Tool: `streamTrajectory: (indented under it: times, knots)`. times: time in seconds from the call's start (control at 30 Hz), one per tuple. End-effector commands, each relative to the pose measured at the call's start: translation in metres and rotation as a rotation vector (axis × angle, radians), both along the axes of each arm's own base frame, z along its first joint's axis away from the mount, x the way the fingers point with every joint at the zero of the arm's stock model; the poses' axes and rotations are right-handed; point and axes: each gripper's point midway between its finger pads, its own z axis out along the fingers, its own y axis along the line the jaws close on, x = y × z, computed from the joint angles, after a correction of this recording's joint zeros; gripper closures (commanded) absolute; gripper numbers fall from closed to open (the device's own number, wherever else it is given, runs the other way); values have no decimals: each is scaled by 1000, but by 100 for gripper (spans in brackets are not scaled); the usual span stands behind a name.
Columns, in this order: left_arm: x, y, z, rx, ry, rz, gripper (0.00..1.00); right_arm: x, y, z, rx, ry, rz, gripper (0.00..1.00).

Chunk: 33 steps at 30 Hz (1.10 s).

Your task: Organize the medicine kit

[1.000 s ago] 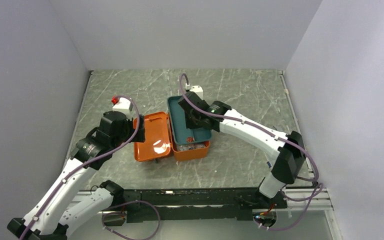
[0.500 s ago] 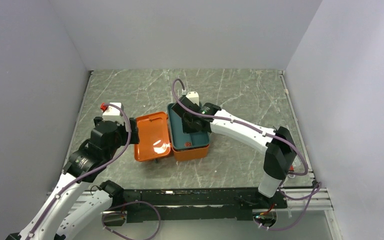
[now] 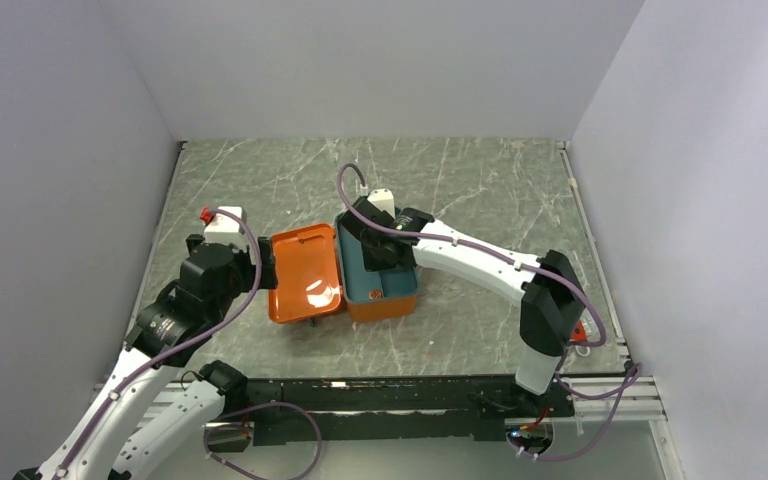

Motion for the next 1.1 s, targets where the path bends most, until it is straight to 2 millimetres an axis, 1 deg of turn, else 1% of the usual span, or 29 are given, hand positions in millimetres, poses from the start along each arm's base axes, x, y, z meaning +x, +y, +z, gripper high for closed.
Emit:
streamTrajectory:
  times: [0.0,0.27,0.63,0.73,0.83,0.87,1.0,1.07]
  knots:
    - [3,3,10,-8,-46,16,1,-4,7,4,-1,10,19,100]
    - [3,4,9,-4,-45,20,1,-10,8,5,-9,23,50,100]
    - [3,6,7,2,-39,28,1,-14,11,-27,-50,79,80,100]
    - [3,5,5,6,-33,28,1,-16,11,-32,-61,88,91,100]
    - [3,6,5,9,-31,33,1,-16,11,-31,-59,87,101,100]
    - [3,7,5,10,-29,37,1,-15,12,-28,-52,79,102,99]
    - [4,6,3,10,-20,39,1,-9,12,-7,-20,18,100,81]
    - [4,6,3,3,-17,45,1,-5,10,1,-19,-6,99,76]
